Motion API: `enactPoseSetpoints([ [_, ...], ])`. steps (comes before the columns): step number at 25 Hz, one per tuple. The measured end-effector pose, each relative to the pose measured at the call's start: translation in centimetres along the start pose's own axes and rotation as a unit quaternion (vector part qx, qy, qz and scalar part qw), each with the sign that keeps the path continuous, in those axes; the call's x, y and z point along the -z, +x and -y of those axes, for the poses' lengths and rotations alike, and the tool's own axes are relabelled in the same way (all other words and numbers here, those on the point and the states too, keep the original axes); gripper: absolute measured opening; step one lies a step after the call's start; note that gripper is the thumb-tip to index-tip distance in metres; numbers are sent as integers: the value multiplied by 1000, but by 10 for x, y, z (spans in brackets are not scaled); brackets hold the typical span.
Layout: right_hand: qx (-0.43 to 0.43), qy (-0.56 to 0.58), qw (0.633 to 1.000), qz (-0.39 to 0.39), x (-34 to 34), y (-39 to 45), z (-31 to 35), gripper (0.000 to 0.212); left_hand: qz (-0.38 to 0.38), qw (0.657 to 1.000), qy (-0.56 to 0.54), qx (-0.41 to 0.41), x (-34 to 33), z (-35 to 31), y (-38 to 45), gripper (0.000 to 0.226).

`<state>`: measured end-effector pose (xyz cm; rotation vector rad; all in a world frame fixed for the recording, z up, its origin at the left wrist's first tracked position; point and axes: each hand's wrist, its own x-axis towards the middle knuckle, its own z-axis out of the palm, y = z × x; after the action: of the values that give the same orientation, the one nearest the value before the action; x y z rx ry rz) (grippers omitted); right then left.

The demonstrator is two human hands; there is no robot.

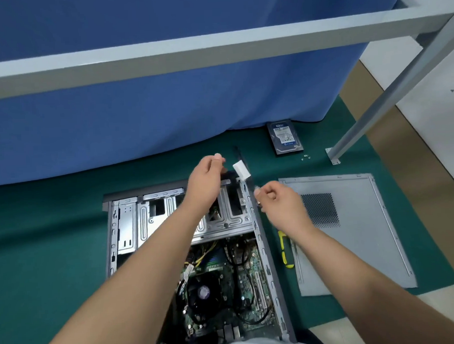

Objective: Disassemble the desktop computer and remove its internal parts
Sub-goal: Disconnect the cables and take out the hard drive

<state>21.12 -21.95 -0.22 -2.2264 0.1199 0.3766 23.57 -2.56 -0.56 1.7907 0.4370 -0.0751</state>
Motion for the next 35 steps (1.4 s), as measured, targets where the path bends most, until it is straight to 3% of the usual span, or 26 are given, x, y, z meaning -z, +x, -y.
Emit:
enactPoseSetpoints([
  [2, -25, -3, 999, -24, 16, 31, -8, 25, -21, 965, 239, -104, 12, 14, 25, 34],
  [4, -45, -45, 998, -26, 24, 66, -19, 26, -18, 903, 415, -105, 25, 32, 46, 35],
  [8, -114, -147, 983, -2, 16, 138, -41, 24, -22, 827, 558, -67, 27, 60, 58, 50],
  [15, -108, -296, 949, -29, -15, 242, -42, 21, -127, 792, 572, -169, 23, 77, 58, 43],
  [26, -82, -451, 888, -29, -35, 280, -66, 28, -162, 784, 568, -191, 20, 86, 61, 40],
  [30, -74, -425, 901, -46, -27, 258, -59, 46, -160, 790, 562, -186, 20, 85, 60, 43],
  [33, -94, -348, 932, -22, -17, 214, -41, 36, -136, 805, 558, -151, 21, 75, 57, 44],
  [35, -43, -259, 965, -7, -14, 166, -33, 24, -106, 813, 556, -134, 22, 69, 53, 45],
])
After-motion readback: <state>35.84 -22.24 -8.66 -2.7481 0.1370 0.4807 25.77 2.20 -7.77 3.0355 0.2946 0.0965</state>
